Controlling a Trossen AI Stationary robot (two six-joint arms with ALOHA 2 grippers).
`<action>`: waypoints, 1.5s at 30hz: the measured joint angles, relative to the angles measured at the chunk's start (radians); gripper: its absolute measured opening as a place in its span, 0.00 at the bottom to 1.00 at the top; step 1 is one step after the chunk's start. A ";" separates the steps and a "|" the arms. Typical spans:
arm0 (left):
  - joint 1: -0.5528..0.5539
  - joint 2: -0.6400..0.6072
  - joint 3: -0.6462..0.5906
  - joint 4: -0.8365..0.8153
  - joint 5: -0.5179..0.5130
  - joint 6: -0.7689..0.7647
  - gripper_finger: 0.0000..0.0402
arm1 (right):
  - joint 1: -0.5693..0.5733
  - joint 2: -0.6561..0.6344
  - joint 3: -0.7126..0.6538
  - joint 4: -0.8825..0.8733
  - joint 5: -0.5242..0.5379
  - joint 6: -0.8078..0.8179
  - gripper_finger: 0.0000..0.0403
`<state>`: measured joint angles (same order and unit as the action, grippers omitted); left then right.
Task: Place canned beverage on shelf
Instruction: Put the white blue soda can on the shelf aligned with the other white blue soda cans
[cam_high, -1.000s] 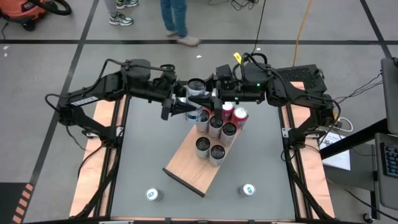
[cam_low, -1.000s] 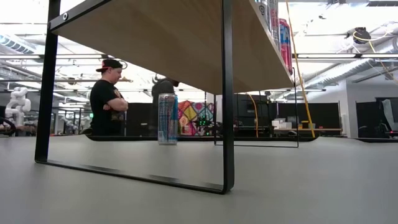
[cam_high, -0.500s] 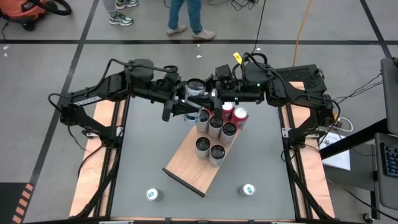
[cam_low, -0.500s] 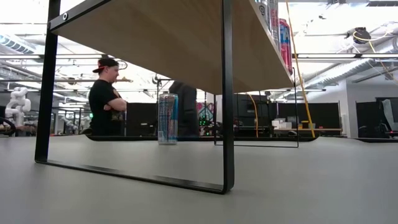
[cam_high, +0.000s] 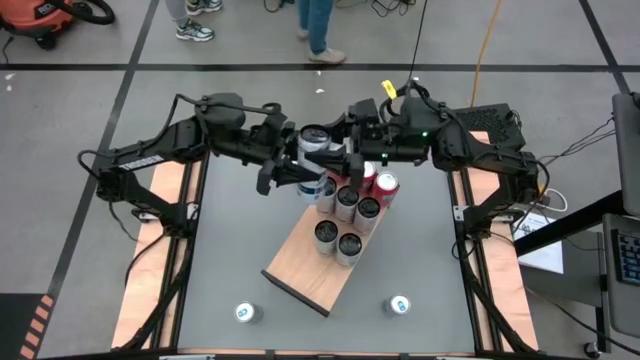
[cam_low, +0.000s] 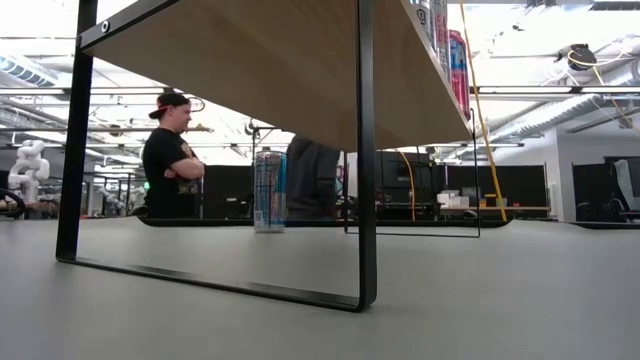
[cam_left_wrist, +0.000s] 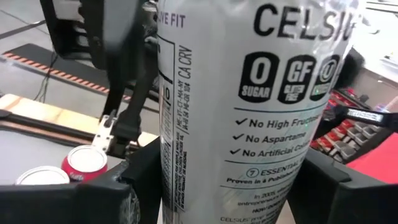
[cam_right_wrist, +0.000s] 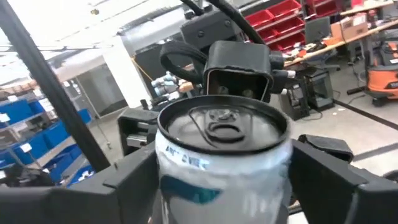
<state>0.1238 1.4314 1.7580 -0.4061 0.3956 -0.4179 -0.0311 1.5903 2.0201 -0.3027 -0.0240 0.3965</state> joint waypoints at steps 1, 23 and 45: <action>0.000 -0.001 0.000 0.000 0.004 0.001 0.63 | 0.000 -0.003 0.000 0.003 -0.002 0.000 0.77; 0.000 -0.032 0.000 0.214 0.029 0.113 0.62 | 0.084 -0.046 0.001 -0.236 -0.004 -0.027 0.87; 0.000 -0.029 0.000 0.216 -0.046 0.170 0.62 | 0.084 0.012 0.000 -0.122 -0.003 -0.117 0.87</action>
<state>0.1242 1.4021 1.7580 -0.1905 0.3500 -0.2478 0.0525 1.6020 2.0205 -0.4252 -0.0273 0.2791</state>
